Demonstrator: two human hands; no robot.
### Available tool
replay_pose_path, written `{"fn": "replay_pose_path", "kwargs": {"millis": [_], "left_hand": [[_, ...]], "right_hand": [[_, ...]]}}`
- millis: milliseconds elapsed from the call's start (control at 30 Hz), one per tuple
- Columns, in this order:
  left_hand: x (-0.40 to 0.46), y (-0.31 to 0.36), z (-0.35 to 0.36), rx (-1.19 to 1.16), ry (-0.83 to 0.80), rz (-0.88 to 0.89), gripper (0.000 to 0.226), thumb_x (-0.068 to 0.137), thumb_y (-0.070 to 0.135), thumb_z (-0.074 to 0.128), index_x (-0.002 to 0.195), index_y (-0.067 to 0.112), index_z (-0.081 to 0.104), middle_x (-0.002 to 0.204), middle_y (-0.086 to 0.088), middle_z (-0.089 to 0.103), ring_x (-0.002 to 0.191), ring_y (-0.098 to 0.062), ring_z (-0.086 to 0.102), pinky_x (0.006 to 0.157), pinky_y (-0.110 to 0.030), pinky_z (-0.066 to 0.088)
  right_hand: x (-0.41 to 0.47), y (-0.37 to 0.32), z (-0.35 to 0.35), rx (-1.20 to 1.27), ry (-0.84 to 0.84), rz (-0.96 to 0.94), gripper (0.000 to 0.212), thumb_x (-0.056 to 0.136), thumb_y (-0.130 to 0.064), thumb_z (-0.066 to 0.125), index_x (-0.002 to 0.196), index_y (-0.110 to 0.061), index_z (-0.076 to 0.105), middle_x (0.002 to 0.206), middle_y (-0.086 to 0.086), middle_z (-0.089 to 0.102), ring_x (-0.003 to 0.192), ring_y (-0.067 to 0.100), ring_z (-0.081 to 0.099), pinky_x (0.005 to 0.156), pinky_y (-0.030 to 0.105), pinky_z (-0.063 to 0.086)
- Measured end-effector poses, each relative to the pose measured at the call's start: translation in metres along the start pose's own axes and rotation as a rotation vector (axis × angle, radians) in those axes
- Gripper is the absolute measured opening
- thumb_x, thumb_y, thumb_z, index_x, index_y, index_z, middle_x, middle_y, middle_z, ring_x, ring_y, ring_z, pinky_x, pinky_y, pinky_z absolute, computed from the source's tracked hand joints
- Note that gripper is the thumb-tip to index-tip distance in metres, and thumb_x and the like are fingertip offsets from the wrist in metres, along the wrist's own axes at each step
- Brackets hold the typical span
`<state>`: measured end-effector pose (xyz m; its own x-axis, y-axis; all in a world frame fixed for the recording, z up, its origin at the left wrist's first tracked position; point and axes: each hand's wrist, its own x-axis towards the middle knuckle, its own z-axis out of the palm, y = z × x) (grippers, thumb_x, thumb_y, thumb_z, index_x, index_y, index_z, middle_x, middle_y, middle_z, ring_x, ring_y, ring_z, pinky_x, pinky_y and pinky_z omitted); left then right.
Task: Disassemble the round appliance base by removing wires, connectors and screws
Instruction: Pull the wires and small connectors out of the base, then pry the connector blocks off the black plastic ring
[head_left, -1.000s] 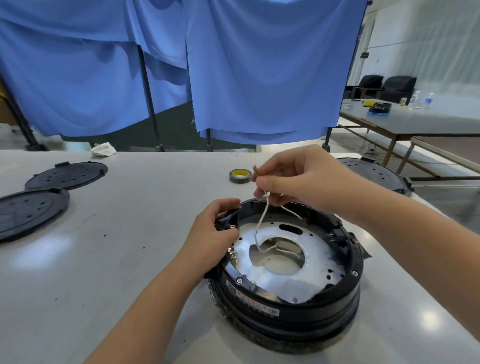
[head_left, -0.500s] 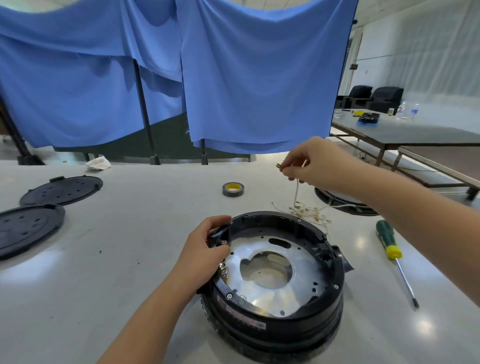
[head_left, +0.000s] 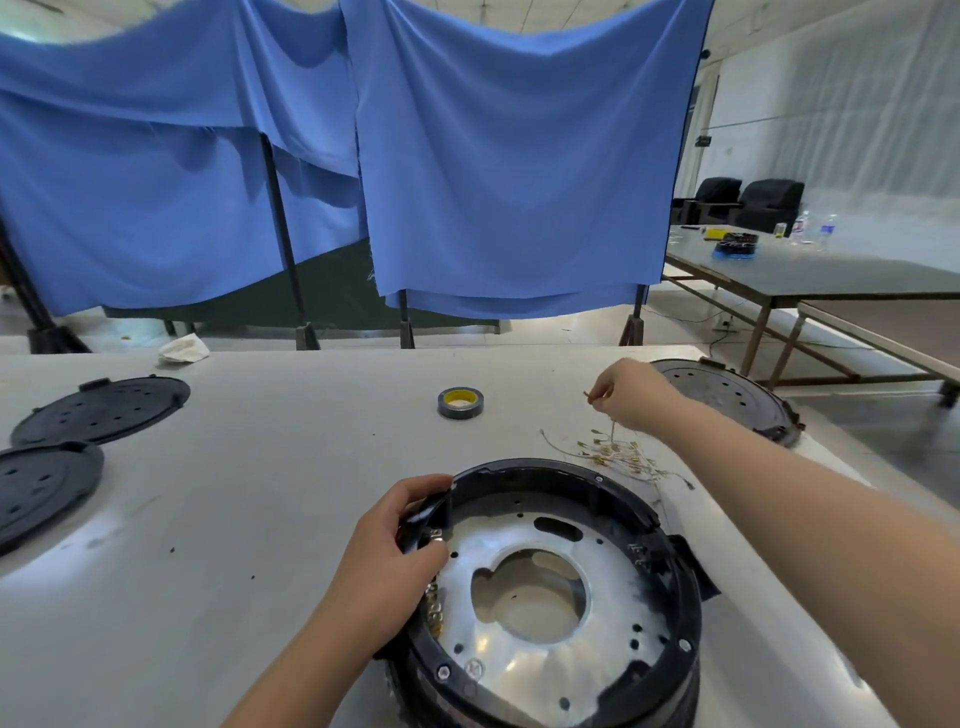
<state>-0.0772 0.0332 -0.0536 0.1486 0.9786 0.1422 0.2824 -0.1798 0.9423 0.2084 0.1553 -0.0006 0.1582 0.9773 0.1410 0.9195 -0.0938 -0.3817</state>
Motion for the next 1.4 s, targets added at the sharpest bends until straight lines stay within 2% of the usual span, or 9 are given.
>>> {"fn": "replay_pose_path", "kwargs": {"millis": [133, 433, 600, 767, 967, 1100, 1200, 1267, 1400], "left_hand": [[0.001, -0.002, 0.001, -0.006, 0.009, 0.005, 0.062, 0.077, -0.011, 0.054, 0.102, 0.045, 0.064, 0.103, 0.029, 0.067, 0.098, 0.007, 0.062, 0.079, -0.017, 0.048], [0.003, -0.004, 0.001, -0.012, 0.019, 0.018, 0.059, 0.076, -0.013, 0.055, 0.105, 0.037, 0.065, 0.105, 0.022, 0.069, 0.101, 0.004, 0.063, 0.085, -0.022, 0.048], [0.003, -0.005, 0.000, -0.019, 0.021, -0.001, 0.059, 0.077, -0.012, 0.056, 0.104, 0.039, 0.066, 0.105, 0.018, 0.070, 0.098, 0.002, 0.064, 0.077, -0.017, 0.049], [0.005, -0.003, -0.004, -0.042, 0.019, -0.008, 0.060, 0.075, -0.016, 0.056, 0.107, 0.035, 0.065, 0.108, 0.017, 0.070, 0.104, 0.003, 0.062, 0.083, -0.021, 0.050], [0.010, -0.004, -0.018, -0.042, -0.019, -0.013, 0.056, 0.075, -0.015, 0.059, 0.102, 0.033, 0.069, 0.107, 0.009, 0.071, 0.099, -0.004, 0.067, 0.072, -0.018, 0.052], [0.014, -0.002, -0.021, -0.022, -0.036, -0.009, 0.053, 0.075, -0.015, 0.060, 0.099, 0.032, 0.070, 0.106, 0.005, 0.072, 0.096, -0.009, 0.069, 0.074, -0.020, 0.052], [0.015, 0.003, -0.021, 0.109, -0.052, 0.026, 0.050, 0.076, -0.011, 0.061, 0.098, 0.034, 0.069, 0.104, 0.008, 0.072, 0.095, -0.006, 0.068, 0.079, -0.022, 0.053], [0.015, 0.010, -0.021, 0.225, -0.065, 0.070, 0.046, 0.076, -0.005, 0.062, 0.096, 0.036, 0.068, 0.103, 0.015, 0.070, 0.094, 0.002, 0.064, 0.079, -0.012, 0.048], [0.014, 0.036, -0.009, 0.372, -0.056, 0.165, 0.031, 0.081, 0.008, 0.063, 0.093, 0.036, 0.068, 0.097, 0.023, 0.067, 0.089, 0.011, 0.058, 0.069, 0.001, 0.041]], "right_hand": [[0.005, 0.007, 0.034, -0.044, -0.072, -0.016, 0.018, 0.090, -0.011, 0.058, 0.098, -0.009, 0.075, 0.103, 0.010, 0.072, 0.090, 0.028, 0.065, 0.082, 0.034, 0.054], [0.011, 0.022, 0.067, 0.030, 0.037, -0.056, 0.019, 0.089, -0.014, 0.056, 0.103, -0.017, 0.069, 0.105, 0.002, 0.068, 0.097, 0.023, 0.060, 0.076, 0.028, 0.043], [0.004, 0.011, 0.044, 0.052, -0.016, -0.116, 0.024, 0.091, -0.017, 0.054, 0.112, -0.019, 0.067, 0.113, -0.001, 0.066, 0.099, 0.019, 0.060, 0.085, 0.029, 0.046], [-0.042, -0.005, 0.013, 0.270, 0.006, -0.179, 0.017, 0.090, -0.023, 0.056, 0.097, -0.026, 0.070, 0.098, -0.011, 0.068, 0.082, 0.008, 0.062, 0.068, 0.019, 0.048], [-0.114, -0.009, 0.008, 0.416, -0.087, -0.228, 0.018, 0.091, -0.023, 0.058, 0.096, -0.030, 0.073, 0.094, -0.018, 0.069, 0.085, -0.002, 0.063, 0.077, 0.016, 0.049], [-0.135, -0.002, 0.020, 0.583, -0.009, -0.210, 0.029, 0.096, -0.012, 0.050, 0.097, -0.034, 0.068, 0.102, -0.018, 0.067, 0.094, -0.008, 0.060, 0.078, 0.005, 0.045], [-0.141, 0.009, 0.027, 0.700, 0.078, -0.179, 0.033, 0.097, -0.005, 0.045, 0.102, -0.030, 0.066, 0.101, -0.012, 0.070, 0.099, 0.005, 0.063, 0.091, 0.023, 0.048], [-0.144, 0.016, 0.031, 0.754, 0.118, -0.165, 0.037, 0.097, -0.003, 0.044, 0.098, -0.034, 0.066, 0.097, -0.011, 0.071, 0.094, 0.008, 0.066, 0.089, 0.027, 0.050], [-0.147, 0.018, 0.043, 0.820, 0.143, -0.142, 0.045, 0.093, 0.002, 0.045, 0.088, -0.036, 0.068, 0.093, -0.015, 0.070, 0.087, -0.010, 0.062, 0.076, 0.005, 0.044]]}}
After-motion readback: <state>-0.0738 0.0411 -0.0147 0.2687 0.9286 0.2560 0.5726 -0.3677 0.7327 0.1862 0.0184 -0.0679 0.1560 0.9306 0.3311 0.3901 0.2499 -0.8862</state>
